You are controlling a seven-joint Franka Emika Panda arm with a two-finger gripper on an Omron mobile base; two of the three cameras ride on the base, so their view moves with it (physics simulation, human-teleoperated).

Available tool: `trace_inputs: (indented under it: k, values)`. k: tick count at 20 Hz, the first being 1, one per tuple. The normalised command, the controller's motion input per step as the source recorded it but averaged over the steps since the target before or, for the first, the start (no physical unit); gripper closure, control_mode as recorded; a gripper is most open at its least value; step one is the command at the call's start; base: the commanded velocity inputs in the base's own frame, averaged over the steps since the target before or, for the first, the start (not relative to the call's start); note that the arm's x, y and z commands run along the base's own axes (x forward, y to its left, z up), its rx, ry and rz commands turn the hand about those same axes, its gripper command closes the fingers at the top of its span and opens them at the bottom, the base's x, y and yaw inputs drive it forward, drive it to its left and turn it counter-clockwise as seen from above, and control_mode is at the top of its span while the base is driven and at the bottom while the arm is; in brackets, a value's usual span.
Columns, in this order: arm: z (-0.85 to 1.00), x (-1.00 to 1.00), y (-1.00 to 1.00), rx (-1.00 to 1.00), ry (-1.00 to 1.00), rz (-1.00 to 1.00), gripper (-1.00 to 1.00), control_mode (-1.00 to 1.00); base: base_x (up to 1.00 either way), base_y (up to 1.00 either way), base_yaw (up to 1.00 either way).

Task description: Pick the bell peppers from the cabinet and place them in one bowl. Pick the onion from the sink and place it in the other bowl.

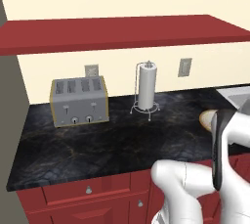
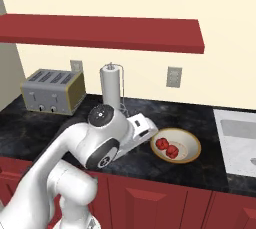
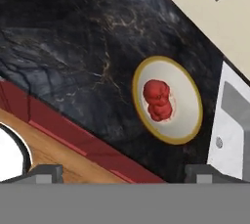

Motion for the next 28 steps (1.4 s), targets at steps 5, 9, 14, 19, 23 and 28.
trace_inputs:
  k: [5, 9, 14, 19, 23, 28]
  values:
    - [0.49, -0.98, 0.54, 0.01, 0.18, 0.00, -1.00, -1.00, 0.00, 0.00, 0.00]
    - [0.28, -1.00, 0.71, 0.00, 0.15, 0.00, -1.00, -1.00, 0.00, 0.00, 0.00]
    - [-0.05, -0.90, 0.57, 0.06, 0.08, 0.05, -1.00, -1.00, 0.00, 0.00, 0.00]
    - [-0.46, -0.65, 0.29, 0.26, -0.17, 0.08, -1.00, -1.00, 0.00, 0.00, 0.00]
    - [-0.13, -0.51, 0.18, 0.12, -0.45, 0.06, -1.00, -1.00, 0.00, 0.00, 0.00]
    - [0.00, 0.00, 0.00, 0.00, 0.00, 0.00, -1.00, 1.00, -0.68, 0.07, 0.10]
